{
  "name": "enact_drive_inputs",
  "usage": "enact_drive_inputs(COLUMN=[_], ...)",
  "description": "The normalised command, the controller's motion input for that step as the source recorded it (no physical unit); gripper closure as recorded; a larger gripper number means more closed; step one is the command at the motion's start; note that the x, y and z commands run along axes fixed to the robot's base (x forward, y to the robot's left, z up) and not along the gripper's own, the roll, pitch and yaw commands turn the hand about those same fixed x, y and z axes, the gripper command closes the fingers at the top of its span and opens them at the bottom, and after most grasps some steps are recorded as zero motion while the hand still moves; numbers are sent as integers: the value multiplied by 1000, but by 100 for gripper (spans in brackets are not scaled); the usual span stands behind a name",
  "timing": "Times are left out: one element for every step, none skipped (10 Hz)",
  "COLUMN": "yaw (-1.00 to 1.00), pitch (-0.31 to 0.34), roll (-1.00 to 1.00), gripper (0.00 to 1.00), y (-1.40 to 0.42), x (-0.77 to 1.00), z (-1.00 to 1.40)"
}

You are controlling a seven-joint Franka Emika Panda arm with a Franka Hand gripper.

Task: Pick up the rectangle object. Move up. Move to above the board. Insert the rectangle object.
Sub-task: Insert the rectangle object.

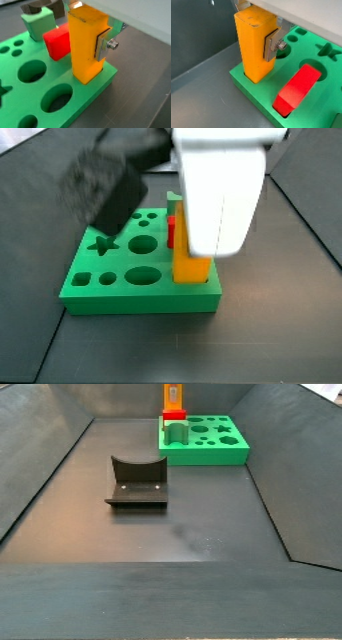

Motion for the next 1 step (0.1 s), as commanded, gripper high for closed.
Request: enact_drive_inputs(yaw=[0], pitch=[0], roll=[0], gripper=[100], y=[0], x=[0], z=[0])
